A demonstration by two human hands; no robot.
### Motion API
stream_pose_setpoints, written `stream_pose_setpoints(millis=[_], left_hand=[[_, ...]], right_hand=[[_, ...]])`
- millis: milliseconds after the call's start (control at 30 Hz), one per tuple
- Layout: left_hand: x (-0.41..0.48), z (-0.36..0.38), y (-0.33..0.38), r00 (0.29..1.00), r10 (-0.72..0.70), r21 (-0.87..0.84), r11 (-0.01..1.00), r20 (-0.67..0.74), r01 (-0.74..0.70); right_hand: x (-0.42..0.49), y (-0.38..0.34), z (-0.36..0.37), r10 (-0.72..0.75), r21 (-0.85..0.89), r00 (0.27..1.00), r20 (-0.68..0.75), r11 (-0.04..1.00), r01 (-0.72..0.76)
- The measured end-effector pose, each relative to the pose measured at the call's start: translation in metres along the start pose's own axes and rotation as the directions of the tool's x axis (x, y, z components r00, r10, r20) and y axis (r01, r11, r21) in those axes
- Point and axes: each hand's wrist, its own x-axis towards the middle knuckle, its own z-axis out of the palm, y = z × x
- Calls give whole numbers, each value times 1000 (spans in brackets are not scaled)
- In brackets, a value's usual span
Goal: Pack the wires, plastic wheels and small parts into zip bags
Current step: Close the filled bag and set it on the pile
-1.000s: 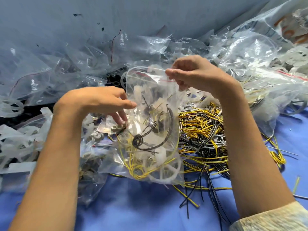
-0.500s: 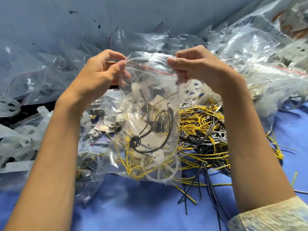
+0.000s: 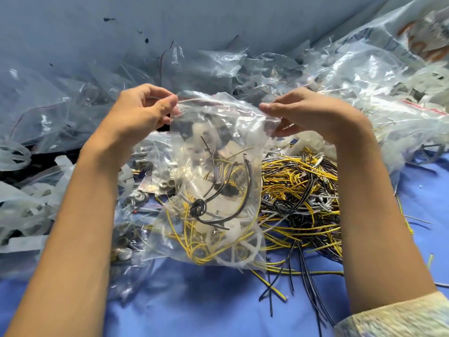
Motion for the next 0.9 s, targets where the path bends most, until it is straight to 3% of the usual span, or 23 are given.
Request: stream_pose_setpoints(millis=[133,267,367,700,900], left_hand=[[0,4,-1,992,-111,-58,992,55,114],[-2,5,0,990,-113,-121,985,82,122],[0,3,-1,993,-92,-131,986,68,100],[1,-4,-6,999,-40,-128,991,31,44],[5,-1,-8,987,-134,-27,990,93,137]], right_hand=[[-6,-1,-4,-81,131,995,50,989,74],[-11,-1,-9,-184,239,973,139,960,148],[-13,-1,-12,-203,169,969,142,969,179],[-8,-6,-4,-212,68,976,-52,974,215],[-5,-10,3,-217,-8,975,-50,976,217]])
